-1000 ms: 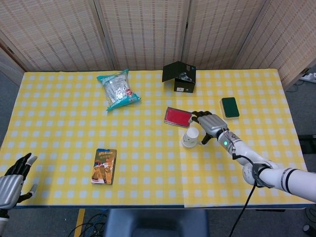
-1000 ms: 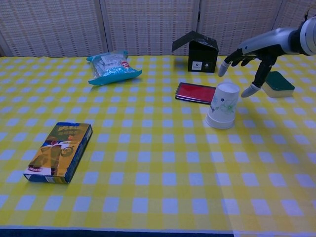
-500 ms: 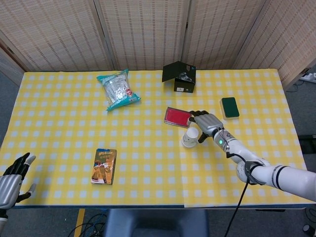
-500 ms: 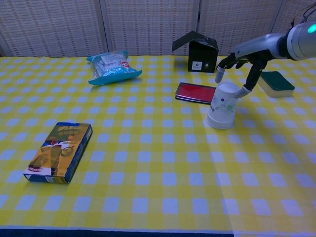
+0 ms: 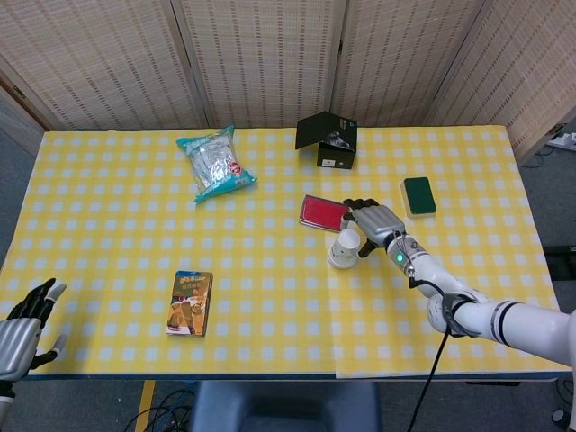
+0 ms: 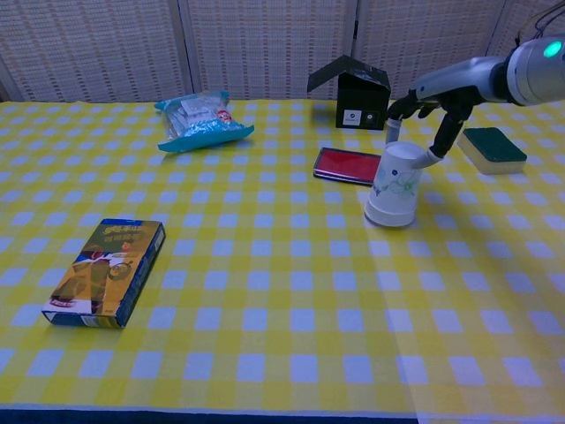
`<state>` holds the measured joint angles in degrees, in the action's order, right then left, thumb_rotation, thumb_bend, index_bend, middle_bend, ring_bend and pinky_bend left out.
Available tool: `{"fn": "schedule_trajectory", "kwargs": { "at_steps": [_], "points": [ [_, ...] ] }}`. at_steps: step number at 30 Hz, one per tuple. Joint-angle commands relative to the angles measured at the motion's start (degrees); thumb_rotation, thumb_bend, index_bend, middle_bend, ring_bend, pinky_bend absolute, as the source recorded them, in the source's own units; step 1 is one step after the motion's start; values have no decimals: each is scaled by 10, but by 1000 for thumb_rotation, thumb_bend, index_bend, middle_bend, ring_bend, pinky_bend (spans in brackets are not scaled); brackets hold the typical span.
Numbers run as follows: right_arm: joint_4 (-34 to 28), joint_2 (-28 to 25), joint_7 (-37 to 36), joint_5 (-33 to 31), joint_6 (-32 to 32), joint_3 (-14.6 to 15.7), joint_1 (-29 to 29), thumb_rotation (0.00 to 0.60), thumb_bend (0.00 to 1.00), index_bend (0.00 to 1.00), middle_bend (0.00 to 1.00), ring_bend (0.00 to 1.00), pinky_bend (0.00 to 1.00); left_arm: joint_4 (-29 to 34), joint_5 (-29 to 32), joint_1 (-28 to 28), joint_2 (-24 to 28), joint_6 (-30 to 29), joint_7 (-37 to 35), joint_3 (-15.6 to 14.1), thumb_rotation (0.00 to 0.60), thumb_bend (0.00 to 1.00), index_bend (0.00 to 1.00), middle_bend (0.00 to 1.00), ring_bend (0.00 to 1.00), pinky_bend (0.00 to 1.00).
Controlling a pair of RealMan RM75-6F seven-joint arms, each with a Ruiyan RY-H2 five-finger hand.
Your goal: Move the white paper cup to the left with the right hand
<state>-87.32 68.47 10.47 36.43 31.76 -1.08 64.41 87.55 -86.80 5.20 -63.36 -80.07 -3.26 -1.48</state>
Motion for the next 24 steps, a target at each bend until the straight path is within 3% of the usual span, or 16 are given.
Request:
{"fn": "schedule_trajectory", "kwargs": {
  "at_steps": [1, 16, 20, 24],
  "points": [
    [-22, -19, -3, 8, 11, -6, -3, 600, 292, 345, 0, 0, 0, 0, -1, 0, -1, -1, 2, -1, 600, 381, 0, 0, 64, 204],
    [-172, -145, -15, 42, 69, -55, -20, 600, 292, 345, 0, 0, 0, 7, -11, -1, -3, -4, 13, -6, 600, 381, 0, 0, 64, 204],
    [-187, -150, -7, 37, 73, -67, -11, 600, 292, 345, 5, 0, 0, 10, -13, -3, -2, -9, 13, -6, 600, 382, 0, 0, 64, 204],
    [-173, -118, 10, 15, 72, -66, 7, 600, 292, 345, 5, 0, 0, 13, -16, -5, 2, -14, 8, -7, 600, 382, 0, 0, 64, 204]
  ]
}}
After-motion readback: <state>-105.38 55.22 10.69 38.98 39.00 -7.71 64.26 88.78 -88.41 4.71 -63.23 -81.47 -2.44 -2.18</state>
